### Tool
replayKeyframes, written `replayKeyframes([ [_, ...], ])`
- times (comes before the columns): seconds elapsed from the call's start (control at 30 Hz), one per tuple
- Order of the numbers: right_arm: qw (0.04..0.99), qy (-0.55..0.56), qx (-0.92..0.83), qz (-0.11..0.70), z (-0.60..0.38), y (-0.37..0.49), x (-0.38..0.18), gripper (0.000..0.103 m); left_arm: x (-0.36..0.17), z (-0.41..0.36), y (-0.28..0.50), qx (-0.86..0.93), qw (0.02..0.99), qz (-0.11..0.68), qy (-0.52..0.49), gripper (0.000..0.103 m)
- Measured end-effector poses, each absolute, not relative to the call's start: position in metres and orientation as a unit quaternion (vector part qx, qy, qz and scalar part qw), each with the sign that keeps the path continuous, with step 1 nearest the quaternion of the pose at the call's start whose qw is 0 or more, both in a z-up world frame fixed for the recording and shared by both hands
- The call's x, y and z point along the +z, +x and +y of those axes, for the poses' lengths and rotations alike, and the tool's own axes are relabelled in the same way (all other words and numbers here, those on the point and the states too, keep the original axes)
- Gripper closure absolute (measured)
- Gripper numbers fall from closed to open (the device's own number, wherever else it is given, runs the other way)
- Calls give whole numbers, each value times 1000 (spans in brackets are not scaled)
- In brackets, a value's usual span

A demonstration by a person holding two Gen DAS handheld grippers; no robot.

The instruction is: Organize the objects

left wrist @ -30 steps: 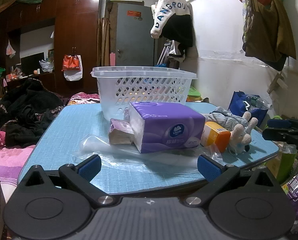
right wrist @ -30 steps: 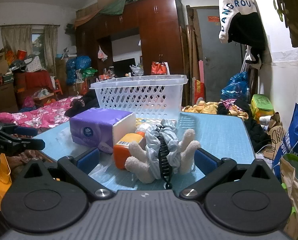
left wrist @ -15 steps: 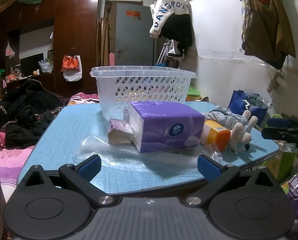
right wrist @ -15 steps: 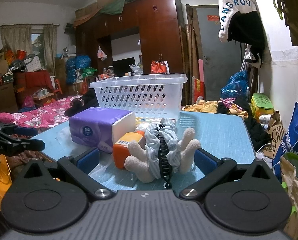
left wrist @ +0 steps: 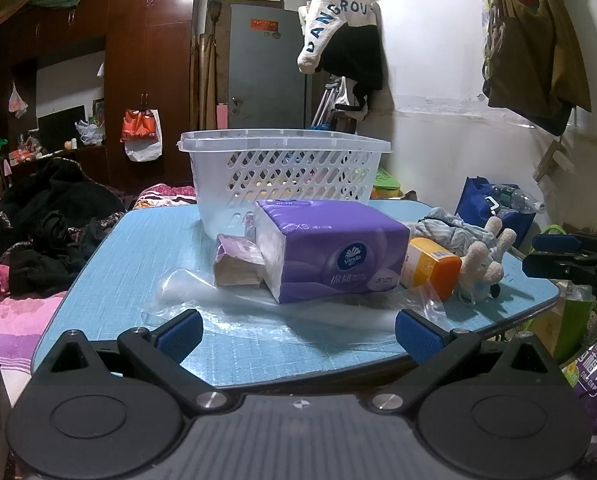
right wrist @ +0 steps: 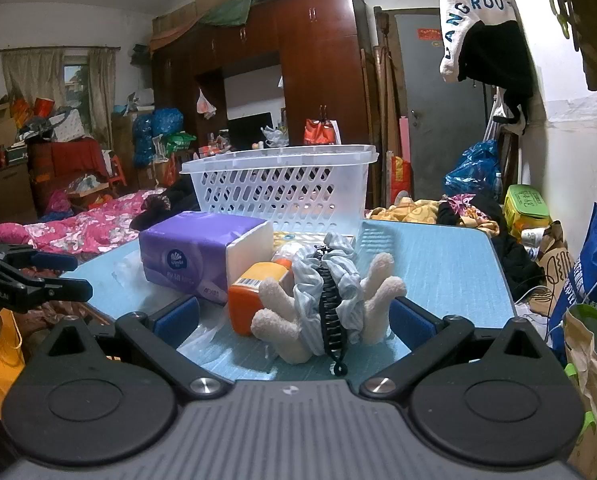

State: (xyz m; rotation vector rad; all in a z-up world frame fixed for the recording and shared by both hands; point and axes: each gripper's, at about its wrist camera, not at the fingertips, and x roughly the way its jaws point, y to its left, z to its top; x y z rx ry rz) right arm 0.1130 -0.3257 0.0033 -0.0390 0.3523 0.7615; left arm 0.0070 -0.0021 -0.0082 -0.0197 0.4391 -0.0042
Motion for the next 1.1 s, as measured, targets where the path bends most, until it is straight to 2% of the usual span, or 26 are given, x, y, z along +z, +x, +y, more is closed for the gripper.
replayKeyframes([
  [0.37,912,-16,373,171,-326,113,3,0,-8,-4,7,-2,977,215,0,0],
  [0.5,913,4,391,121,-329,108,-3,0,-5,-9,2,13,981,191,23,0],
  [0.6,915,-6,389,111,-323,109,-3,0,-3,-16,-2,47,984,161,57,0],
  [0.77,910,37,405,76,-331,111,-2,0,0,-12,1,25,989,130,67,0],
  [0.9,923,28,378,65,-329,110,2,0,-1,-10,6,40,988,123,80,0],
  [1.1,917,23,394,54,-323,112,6,0,-4,5,11,3,991,126,37,3],
])
